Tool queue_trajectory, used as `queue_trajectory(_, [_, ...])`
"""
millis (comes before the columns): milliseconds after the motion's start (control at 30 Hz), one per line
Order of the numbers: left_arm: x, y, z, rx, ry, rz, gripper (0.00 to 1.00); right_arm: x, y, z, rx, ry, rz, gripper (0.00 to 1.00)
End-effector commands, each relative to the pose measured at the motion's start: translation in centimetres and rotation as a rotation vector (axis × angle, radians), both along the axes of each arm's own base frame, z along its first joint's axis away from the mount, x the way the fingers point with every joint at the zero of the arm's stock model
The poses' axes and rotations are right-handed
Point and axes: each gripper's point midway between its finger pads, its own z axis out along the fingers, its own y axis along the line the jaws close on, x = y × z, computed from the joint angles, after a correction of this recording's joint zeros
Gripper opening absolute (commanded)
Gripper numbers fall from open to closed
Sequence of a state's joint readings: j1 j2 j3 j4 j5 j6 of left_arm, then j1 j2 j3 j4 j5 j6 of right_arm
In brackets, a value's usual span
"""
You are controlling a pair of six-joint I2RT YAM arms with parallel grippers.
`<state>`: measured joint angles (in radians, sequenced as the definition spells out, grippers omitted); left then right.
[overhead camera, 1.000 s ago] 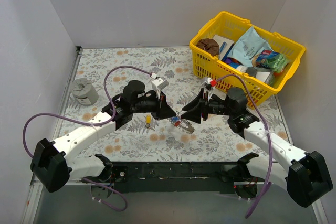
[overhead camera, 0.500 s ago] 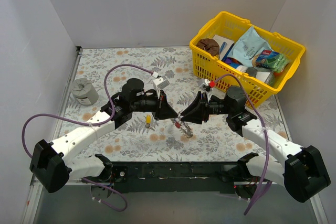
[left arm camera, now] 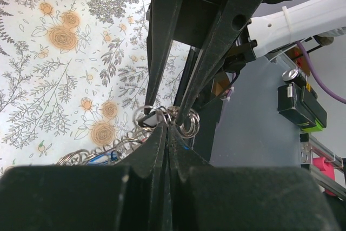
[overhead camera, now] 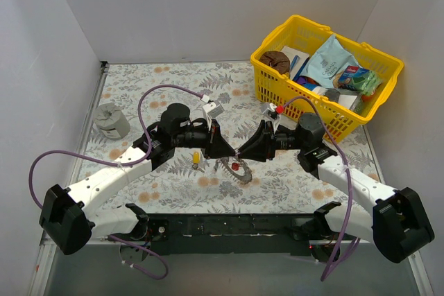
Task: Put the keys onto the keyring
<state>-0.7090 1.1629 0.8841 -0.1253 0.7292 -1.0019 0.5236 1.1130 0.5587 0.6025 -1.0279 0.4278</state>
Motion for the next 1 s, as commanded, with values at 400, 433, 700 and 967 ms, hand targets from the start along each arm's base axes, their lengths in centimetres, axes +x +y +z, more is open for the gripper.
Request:
queue_trajectory(400, [-0.6, -0.1, 5.3, -0.123, -0.121, -0.035, 0.00, -0.2, -1.1, 2.1, 0.055, -0.068, 0.034, 0.54])
queue_trajectory(433, [-0.6, -0.1, 5.3, -0.124, -0.119, -0.034, 0.00, -0.5, -1.2, 2.0, 0.056, -0.065, 0.057, 0.54])
queue_trajectory(700, [-1.1, -0.2, 6.2, -0.152, -0.126, -0.054, 0.00, -1.6, -1.3, 2.5, 0.094, -0.051, 0.114, 0.51])
queue_trajectory(967, [-1.2, -0.2, 6.5, -0.163, -0.121, -0.062, 0.00, -1.5, -1.1, 2.7, 0.116, -0.024, 0.124, 0.43])
